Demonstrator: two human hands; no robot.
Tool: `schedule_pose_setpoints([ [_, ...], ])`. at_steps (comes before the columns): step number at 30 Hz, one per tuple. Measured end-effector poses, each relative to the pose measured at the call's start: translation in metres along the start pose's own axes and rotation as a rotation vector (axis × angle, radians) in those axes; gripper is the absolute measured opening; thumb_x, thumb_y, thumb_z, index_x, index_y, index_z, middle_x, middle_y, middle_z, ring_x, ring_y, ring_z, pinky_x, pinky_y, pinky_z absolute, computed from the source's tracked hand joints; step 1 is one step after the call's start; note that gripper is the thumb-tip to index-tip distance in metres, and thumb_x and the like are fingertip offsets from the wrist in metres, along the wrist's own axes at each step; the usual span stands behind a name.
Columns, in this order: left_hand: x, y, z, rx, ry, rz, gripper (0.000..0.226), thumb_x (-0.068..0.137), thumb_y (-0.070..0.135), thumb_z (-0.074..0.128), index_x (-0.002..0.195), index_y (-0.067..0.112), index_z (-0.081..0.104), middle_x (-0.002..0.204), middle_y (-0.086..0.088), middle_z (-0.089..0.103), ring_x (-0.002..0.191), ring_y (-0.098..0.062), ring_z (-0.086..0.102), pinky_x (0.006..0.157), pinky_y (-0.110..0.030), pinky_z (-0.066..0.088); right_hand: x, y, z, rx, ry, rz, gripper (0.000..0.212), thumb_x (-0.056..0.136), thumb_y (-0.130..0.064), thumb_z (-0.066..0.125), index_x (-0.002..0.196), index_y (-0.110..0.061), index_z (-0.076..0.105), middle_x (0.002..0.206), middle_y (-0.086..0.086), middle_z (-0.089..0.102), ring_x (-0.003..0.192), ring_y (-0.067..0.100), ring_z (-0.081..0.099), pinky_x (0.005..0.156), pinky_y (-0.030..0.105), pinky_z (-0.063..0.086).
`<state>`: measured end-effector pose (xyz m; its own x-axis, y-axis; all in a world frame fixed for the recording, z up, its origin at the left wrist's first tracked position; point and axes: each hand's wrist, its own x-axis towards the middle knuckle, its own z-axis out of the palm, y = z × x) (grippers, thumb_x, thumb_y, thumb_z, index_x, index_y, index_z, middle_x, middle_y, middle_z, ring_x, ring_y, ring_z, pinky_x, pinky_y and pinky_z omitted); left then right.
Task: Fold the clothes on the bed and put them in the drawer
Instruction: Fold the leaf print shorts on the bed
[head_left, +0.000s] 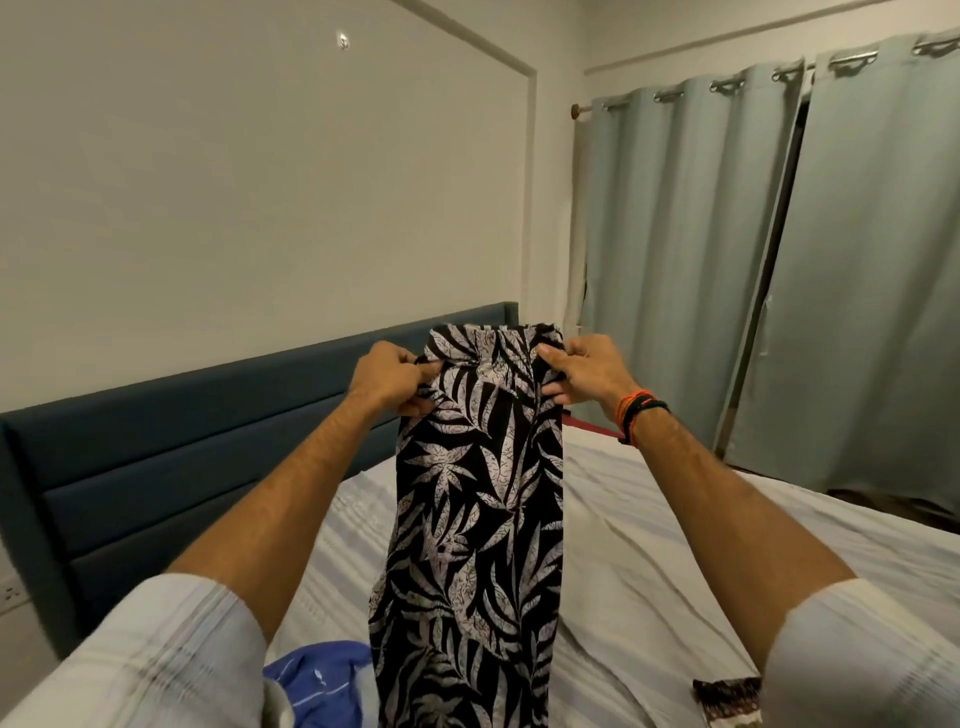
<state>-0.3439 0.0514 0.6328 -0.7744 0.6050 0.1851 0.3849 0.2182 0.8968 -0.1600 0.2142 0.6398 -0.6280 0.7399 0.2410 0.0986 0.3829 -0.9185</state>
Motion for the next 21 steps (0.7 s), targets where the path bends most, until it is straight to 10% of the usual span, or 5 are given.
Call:
schedule_pose_setpoints([
  [10,0.127,0.035,0.012,-0.261,0.136,0.228,0.012,0.091,0.016,0.07,0.099,0.008,0.07,0.096,-0.009,0.074,0.086,-0.019,0.073,0.081,-0.032,0.061,0.126,-0.017,0.0,0.044,0.164,-0.201,0.037,0.086,-0.042,0.071,0.08,-0.007,0.059,0.082,0.015,0.064,0.091,0.04,0.068,0.088,0.06,0.053],
  [21,0.017,0.017,0.017,-0.249,0.091,0.362,0.01,0.094,0.014,0.065,0.102,0.008,0.068,0.098,-0.009,0.074,0.091,-0.018,0.073,0.086,-0.036,0.059,0.016,-0.007,-0.027,0.084,0.106,-0.268,0.029,0.093,-0.03,0.067,0.109,-0.005,0.067,0.106,0.02,0.072,0.101,0.035,0.068,0.091,0.045,0.057],
])
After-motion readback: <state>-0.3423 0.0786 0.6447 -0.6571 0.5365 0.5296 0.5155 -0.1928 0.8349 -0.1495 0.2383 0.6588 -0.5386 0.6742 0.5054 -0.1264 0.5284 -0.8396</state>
